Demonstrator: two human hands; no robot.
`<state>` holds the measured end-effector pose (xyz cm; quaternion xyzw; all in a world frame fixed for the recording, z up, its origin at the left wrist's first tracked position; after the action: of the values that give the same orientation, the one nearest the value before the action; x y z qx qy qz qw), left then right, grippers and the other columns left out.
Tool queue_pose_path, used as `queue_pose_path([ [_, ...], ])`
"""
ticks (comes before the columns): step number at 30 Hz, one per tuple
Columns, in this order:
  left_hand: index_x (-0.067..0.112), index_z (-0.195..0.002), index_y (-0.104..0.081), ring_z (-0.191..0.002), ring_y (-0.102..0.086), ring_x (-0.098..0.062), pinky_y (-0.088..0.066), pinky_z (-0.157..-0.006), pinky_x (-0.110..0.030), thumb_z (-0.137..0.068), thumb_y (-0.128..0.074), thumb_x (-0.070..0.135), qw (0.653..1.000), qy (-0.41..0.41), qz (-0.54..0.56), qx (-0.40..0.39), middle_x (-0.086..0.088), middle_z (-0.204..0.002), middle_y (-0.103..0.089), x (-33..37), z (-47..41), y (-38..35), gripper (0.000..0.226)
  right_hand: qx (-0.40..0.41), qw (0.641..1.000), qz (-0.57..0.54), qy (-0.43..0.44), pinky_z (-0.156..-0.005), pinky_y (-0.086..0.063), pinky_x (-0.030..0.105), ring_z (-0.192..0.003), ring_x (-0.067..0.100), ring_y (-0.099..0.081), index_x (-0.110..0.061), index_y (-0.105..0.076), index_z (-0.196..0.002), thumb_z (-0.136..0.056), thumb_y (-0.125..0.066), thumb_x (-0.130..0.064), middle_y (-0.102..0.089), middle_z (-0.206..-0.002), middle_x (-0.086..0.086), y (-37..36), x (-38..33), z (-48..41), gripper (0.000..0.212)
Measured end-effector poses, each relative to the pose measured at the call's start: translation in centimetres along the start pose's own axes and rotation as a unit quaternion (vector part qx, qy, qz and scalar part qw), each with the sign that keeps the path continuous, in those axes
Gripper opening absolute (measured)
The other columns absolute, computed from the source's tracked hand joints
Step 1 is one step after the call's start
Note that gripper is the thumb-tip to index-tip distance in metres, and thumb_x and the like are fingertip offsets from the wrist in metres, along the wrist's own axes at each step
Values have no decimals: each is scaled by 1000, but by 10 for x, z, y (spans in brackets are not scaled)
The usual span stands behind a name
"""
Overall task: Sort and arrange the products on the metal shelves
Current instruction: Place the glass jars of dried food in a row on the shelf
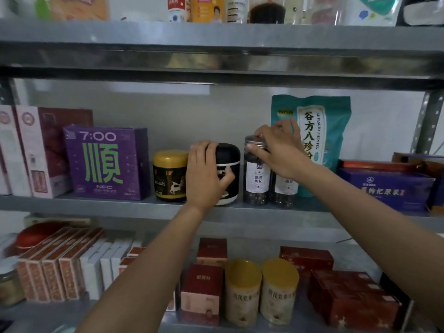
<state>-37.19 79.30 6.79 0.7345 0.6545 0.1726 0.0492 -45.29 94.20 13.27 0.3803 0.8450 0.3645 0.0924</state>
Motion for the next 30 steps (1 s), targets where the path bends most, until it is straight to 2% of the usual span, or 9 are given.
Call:
queue_pose_path([
  [9,-1,-136,-45,-138,-33,-38,-19,-120,-47,-93,-49,31,997,-8,-48,-67,-23,-141,-43,3,0,-9,54,57,989,-137,-28,-107,-24,40,-128,25,-27,-18,-46,-133,-96,-49,-50,-56,-127,11,14,2,10,49],
  [12,6,-146,-36,-145,-18,-28,-19,-118,-36,-97,-38,44,998,-4,45,-52,-19,-156,-20,14,12,2,62,83,977,-195,-35,-100,-30,39,-127,26,-28,-16,-48,-132,-95,-53,-44,-54,-127,9,29,3,15,47],
  [14,12,-148,-34,-139,-29,-17,-27,-111,-22,-94,-35,58,979,36,186,-71,-11,-153,-26,30,21,7,71,100,960,-257,-42,-101,-35,41,-123,25,-32,-15,-52,-127,-95,-57,-39,-51,-123,8,42,2,21,41],
  [18,34,-123,-56,-116,-59,-3,-48,-91,-21,-89,-34,70,834,235,464,-184,11,-121,-64,65,27,15,55,126,899,-413,-72,-90,-49,41,-103,21,-54,-20,-57,-106,-94,-61,-36,-56,-104,-4,59,-3,32,21],
  [21,31,-117,-62,-111,-66,-16,-55,-88,-31,-83,-28,70,694,352,580,-242,4,-112,-72,82,37,16,62,110,838,-516,-139,-74,-57,30,-82,15,-67,-23,-58,-94,-86,-68,-44,-64,-90,-4,60,-9,38,25],
  [23,23,-120,-64,-98,-71,-23,-58,-84,-39,-86,-35,70,574,436,638,-271,-6,-111,-73,98,51,15,65,41,800,-558,-216,-62,-58,26,-67,13,-69,-17,-58,-96,-80,-74,-45,-68,-82,0,47,-14,41,36],
  [26,17,-119,-65,-67,-71,-26,-60,-63,-39,-91,-43,66,407,552,684,-249,-12,-90,-74,121,70,17,61,-121,640,-667,-361,-48,-53,27,-48,18,-64,-7,-59,-93,-76,-80,-33,-65,-64,7,16,-26,55,37],
  [28,13,-124,-62,-58,-68,-27,-58,-51,-38,-91,-43,67,337,603,685,-230,-15,-82,-71,128,80,21,66,-209,571,-679,-412,-42,-51,25,-40,18,-59,-6,-58,-78,-82,-74,-27,-60,-53,7,1,-36,68,27],
  [30,12,-131,-59,-58,-64,-28,-56,-46,-36,-92,-41,69,303,632,674,-232,-15,-82,-66,132,89,27,71,-248,553,-674,-423,-40,-50,23,-38,17,-57,-8,-56,-68,-87,-68,-25,-59,-49,6,-11,-41,77,29],
])
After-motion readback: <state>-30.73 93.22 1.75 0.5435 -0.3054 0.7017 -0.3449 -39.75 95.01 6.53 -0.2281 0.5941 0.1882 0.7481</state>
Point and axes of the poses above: each hand's wrist, its own z-axis away from the middle knuckle, its own y-axis out of the back of the hand, x = y × z, the point moved 5 cm from there along -z, towards the middle knuckle
